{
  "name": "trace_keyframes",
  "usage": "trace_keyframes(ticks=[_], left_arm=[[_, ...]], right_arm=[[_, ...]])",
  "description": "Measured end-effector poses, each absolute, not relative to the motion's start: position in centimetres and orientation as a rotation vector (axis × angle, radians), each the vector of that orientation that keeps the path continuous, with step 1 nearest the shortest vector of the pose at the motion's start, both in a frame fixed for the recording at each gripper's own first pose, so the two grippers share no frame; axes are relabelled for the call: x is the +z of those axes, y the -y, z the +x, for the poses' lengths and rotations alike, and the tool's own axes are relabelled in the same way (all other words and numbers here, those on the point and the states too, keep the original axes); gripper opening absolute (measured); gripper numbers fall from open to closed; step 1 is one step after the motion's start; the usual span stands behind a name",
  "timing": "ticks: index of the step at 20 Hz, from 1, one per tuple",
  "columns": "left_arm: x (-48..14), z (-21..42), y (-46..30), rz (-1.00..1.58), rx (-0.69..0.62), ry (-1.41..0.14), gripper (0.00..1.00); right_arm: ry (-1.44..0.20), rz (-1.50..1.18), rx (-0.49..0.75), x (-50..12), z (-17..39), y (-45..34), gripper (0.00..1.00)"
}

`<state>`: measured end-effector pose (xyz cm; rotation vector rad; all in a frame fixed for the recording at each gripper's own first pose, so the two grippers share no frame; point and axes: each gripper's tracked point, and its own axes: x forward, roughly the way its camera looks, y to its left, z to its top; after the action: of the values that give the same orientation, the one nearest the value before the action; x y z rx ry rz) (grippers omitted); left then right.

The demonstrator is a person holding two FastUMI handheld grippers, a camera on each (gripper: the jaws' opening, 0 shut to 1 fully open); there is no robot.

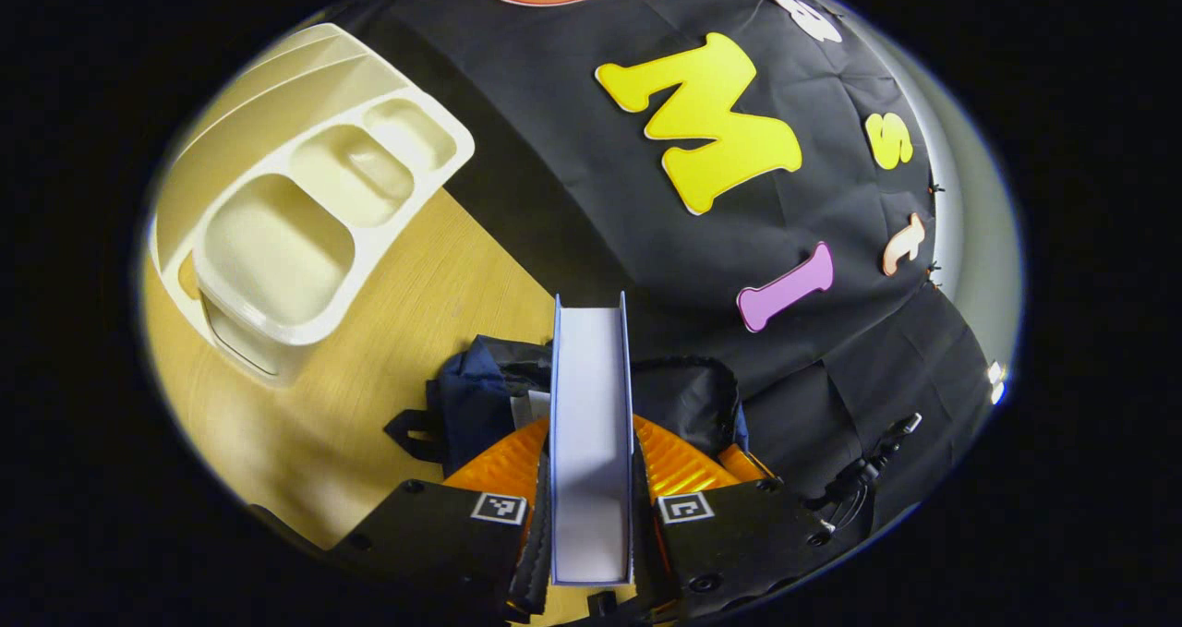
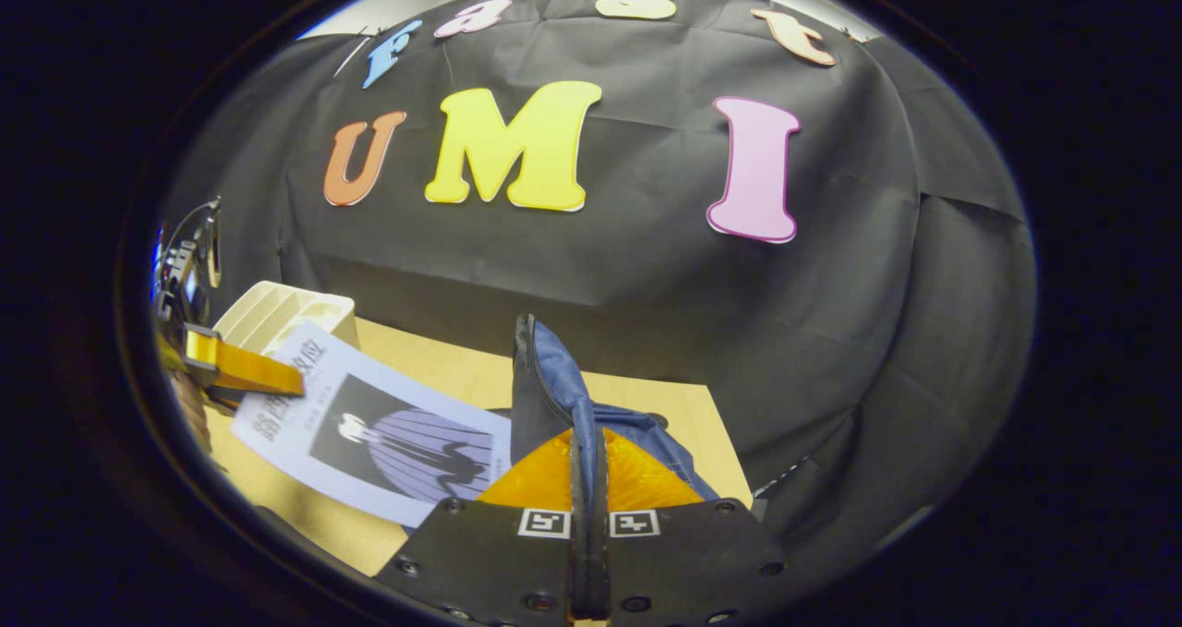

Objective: Open the schoolbag, grab two books from the bookshelf and put them into the schoolbag.

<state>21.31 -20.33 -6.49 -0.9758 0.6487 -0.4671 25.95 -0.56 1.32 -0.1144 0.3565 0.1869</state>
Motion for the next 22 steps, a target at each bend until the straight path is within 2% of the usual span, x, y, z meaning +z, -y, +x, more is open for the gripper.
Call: trace_keyframes(ticks=[3, 6, 11, 22], left_arm=[[-8.1, 22.4, 21.7, -0.986, -0.445, -0.669, 0.38], [-10.1, 23.4, 21.8, -0.877, -0.367, -0.626, 0.38], [-11.9, 24.0, 25.2, -0.807, -0.341, -0.576, 0.39], [-13.9, 26.1, 34.6, -0.816, -0.356, -0.567, 0.39]], right_arm=[[-0.344, -0.128, 0.185, 1.8, 25.6, 0.5, 0.01], [-0.324, -0.146, 0.180, 2.4, 25.5, 0.5, 0.01], [-0.282, -0.166, 0.183, 3.7, 25.2, 0.1, 0.01], [-0.230, -0.131, 0.229, 4.6, 24.3, 0.4, 0.01]])
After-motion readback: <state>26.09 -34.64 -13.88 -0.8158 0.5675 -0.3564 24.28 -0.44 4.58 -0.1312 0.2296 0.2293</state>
